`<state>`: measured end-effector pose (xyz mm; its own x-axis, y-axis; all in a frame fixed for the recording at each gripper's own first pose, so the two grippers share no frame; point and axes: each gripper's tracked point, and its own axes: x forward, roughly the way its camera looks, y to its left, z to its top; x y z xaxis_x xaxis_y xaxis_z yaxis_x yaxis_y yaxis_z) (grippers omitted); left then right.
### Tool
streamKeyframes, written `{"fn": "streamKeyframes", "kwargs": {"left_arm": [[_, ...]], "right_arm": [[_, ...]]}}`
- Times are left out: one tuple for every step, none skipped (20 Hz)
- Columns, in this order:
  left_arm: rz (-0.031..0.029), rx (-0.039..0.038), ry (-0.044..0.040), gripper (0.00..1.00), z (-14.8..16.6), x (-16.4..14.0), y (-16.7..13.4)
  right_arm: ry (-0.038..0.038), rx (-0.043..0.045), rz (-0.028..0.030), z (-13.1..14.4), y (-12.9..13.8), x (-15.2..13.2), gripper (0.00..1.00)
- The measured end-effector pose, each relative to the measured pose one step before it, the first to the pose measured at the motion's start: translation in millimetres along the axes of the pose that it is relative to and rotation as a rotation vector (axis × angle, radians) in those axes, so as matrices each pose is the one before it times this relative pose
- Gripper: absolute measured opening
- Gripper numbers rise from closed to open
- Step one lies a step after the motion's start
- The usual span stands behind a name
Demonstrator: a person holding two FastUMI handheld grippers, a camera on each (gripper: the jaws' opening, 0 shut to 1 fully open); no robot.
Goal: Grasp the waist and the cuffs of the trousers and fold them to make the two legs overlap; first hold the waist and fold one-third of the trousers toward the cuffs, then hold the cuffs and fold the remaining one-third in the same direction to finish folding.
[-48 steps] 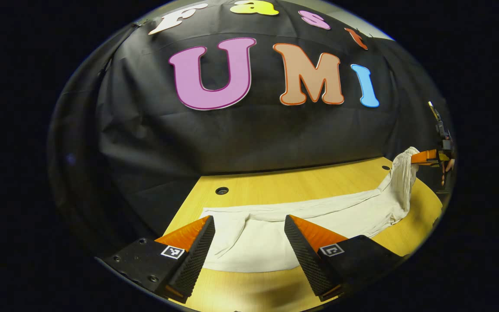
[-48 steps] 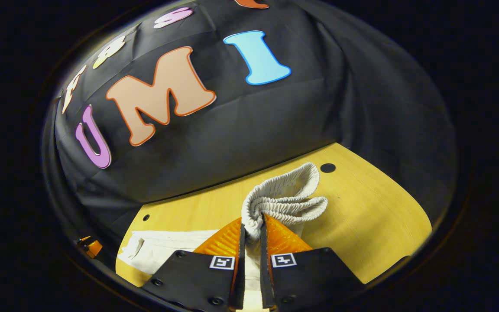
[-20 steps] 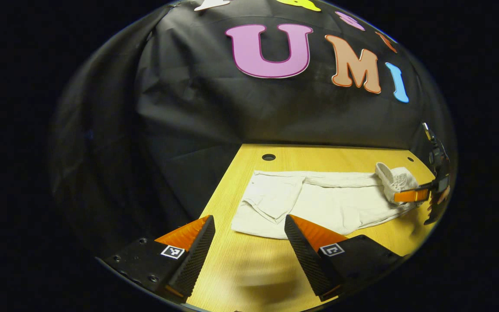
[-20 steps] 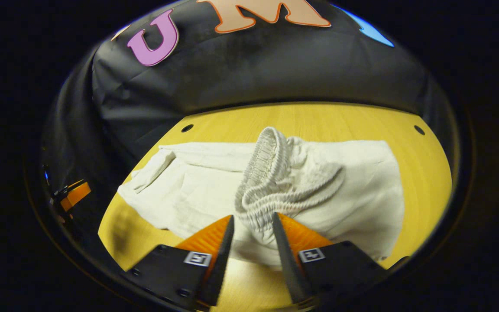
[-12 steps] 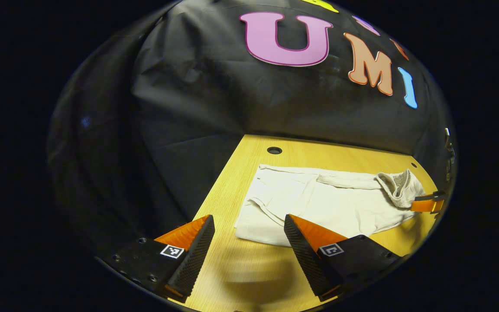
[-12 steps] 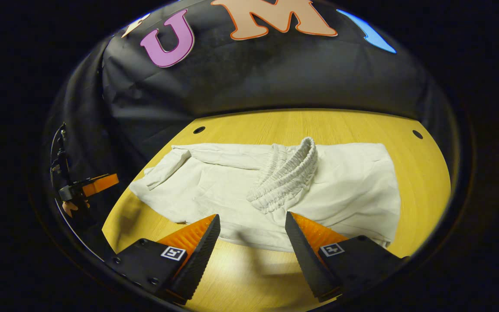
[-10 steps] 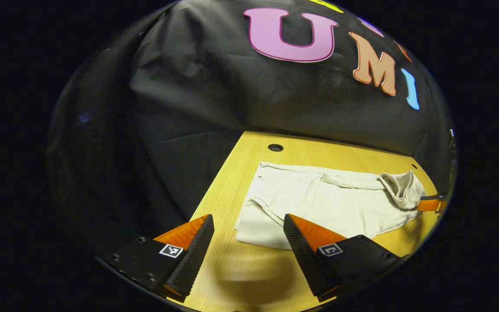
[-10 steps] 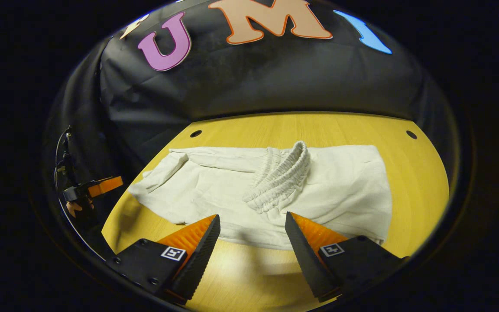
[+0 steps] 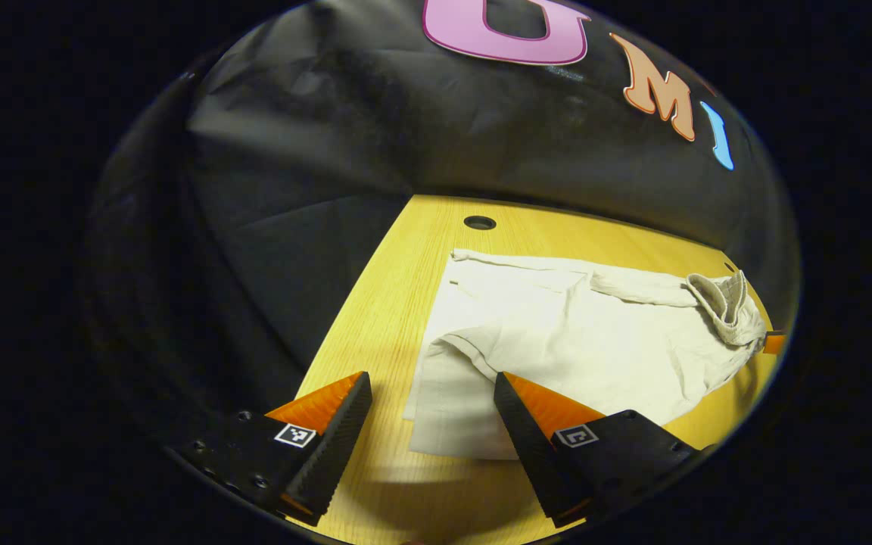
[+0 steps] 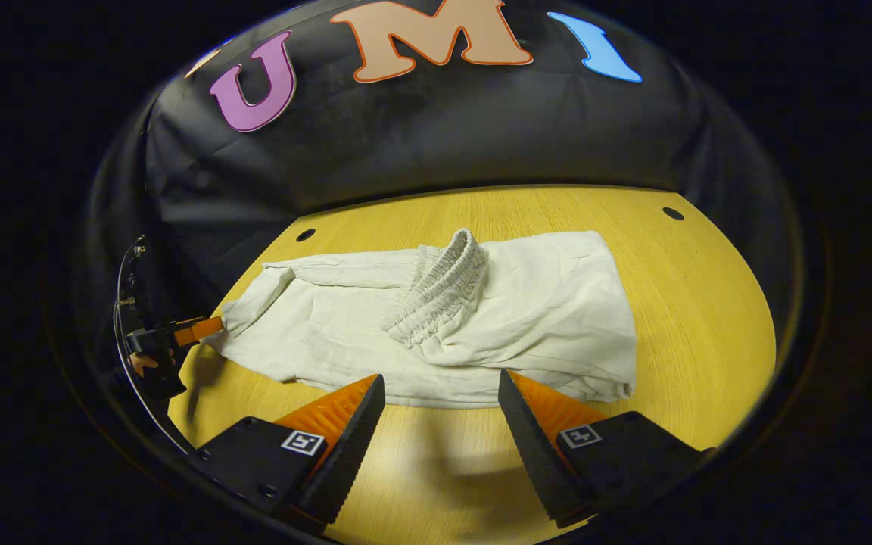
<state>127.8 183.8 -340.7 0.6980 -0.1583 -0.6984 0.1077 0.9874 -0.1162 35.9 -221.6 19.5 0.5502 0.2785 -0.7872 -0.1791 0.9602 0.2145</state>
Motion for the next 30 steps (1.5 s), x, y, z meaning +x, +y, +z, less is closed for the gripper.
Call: {"fn": "streamKeyframes", "kwargs": {"left_arm": [[-0.01029,-0.00257,0.01865,0.98,-5.1,2.03,-1.53],[0.00926,0.01012,0.01914,0.98,-6.12,-0.11,0.28],[0.00053,0.03846,-0.02687,0.98,1.41,-1.12,-1.15],[-0.00569,0.01418,-0.00009,0.98,-2.49,4.29,-4.15],[-0.00249,-0.00126,-0.00205,0.97,3.18,-5.84,-1.69],[0.00039,-0.00577,-0.01106,0.96,0.97,2.83,1.28],[-0.00021,-0.00961,0.00356,0.94,-1.93,-1.58,0.82],[0.00446,-0.01038,-0.00892,0.88,0.68,2.36,-2.0],[-0.00274,0.00654,0.00973,0.86,0.05,1.45,-3.82],[-0.01499,0.01334,0.00459,0.8,-1.44,-1.42,-5.88],[-0.01445,0.00866,0.00661,0.75,1.63,0.77,-3.93],[-0.01358,0.00299,0.00678,0.58,-0.13,0.84,-4.59],[-0.01419,-0.00348,-0.00063,0.51,1.52,0.22,-5.47],[-0.00371,-0.00871,-0.00105,0.27,0.85,0.28,-2.03],[-0.0015,-0.00819,-0.00429,0.2,1.47,0.24,-3.3],[0.00288,-0.00242,0.00018,0.08,-0.22,0.95,-1.98],[0.0031,0.00413,0.0043,0.04,1.22,-0.3,-0.91],[0.00176,-0.00183,0.02008,0.0,-0.56,-0.63,-1.01],[-0.00765,-0.02216,0.03287,0.0,-1.77,-1.3,-4.77],[-0.00923,-0.03355,0.01161,0.0,1.26,-2.49,-4.26],[-0.00813,-0.03335,-0.01388,0.0,4.98,-2.44,-4.36],[-0.00329,-0.02963,-0.02323,0.0,5.89,-1.96,-3.63],[-0.007,-0.01988,-0.0303,0.0,8.89,-3.87,-6.34],[-0.00766,-0.0138,-0.02846,0.0,10.15,-5.22,-7.86],[-0.00973,-0.01286,-0.02477,0.0,9.2,-4.81,-8.52],[-0.00989,-0.01597,-0.02515,0.0,10.11,-5.26,-8.1],[-0.01556,-0.02,-0.02369,0.0,10.28,-4.5,-10.41],[-0.01434,-0.01723,-0.02042,0.0,7.68,-2.64,-11.35],[-0.00455,-0.00388,-0.01943,0.0,7.29,-1.92,-8.39],[-0.00683,0.00604,-0.01365,0.0,5.97,-1.5,-8.57]], "right_arm": [[0.00402,0.00415,-0.00327,-1.54,-1.2,-0.67,0.97],[0.00503,0.00512,-0.00269,-0.46,-0.03,-1.05,0.97],[0.00167,0.00164,-0.00271,-0.32,-0.29,0.86,0.96],[-0.00204,-0.00281,-0.00167,0.55,-0.44,-0.41,0.96],[-0.00152,-0.00416,-0.00094,0.53,-1.2,-0.89,0.96],[0.00247,-0.00341,-0.00065,0.22,-0.81,-1.21,0.96],[0.00128,-0.00248,-0.00115,-0.47,-0.83,-0.39,0.96],[0.00024,-0.00059,0.0001,0.69,-0.21,-0.79,0.96],[-0.00031,0.00195,0.00083,-0.13,0.04,-1.04,0.96],[-0.0029,0.00228,0.00108,1.26,0.34,-0.91,0.96],[-0.00254,0.0008,0.00082,-0.26,-0.84,-0.75,0.96],[-0.00011,-0.00186,-0.00025,0.39,-0.92,-0.87,0.96],[0.00086,-0.00101,-0.00108,-0.43,-1.31,-1.99,0.96],[-0.00201,0.00013,0.00123,0.23,-0.63,-1.59,0.96],[-0.00431,-0.00111,0.00192,0.79,-1.73,-2.92,0.96],[-0.00483,-0.00118,0.002,1.19,-1.75,-1.86,0.96],[-0.00578,0.0002,0.00497,0.41,-0.98,-2.49,0.96],[-0.00171,-0.00013,0.00563,1.01,-1.98,-2.71,0.96],[-0.00233,-0.00175,0.00441,1.07,-2.6,-3.38,0.96],[-0.00588,-0.00327,0.00361,2.54,-2.66,-3.23,0.96],[-0.0064,-0.0021,0.00066,1.64,-1.54,-3.69,0.96],[-0.00603,0.00248,0.0005,2.75,-3.35,-3.88,0.96],[-0.00526,0.00571,0.00143,0.97,-3.11,-3.34,0.96],[-0.00268,0.00592,0.00153,1.48,-5.06,-3.32,0.97],[-0.00326,0.00561,0.00187,0.19,-6.09,-2.94,0.97],[-0.00388,0.00494,0.00142,2.18,-5.6,-3.31,0.96],[-0.00384,0.0052,0.00077,1.19,-5.5,-3.27,0.96],[-0.00428,0.00546,0.00241,1.91,-4.45,-2.87,0.96],[-0.00275,0.00432,0.0015,0.4,-4.57,-2.7,0.96],[-0.00339,0.00263,0.00248,1.85,-4.82,-2.58,0.97]]}}
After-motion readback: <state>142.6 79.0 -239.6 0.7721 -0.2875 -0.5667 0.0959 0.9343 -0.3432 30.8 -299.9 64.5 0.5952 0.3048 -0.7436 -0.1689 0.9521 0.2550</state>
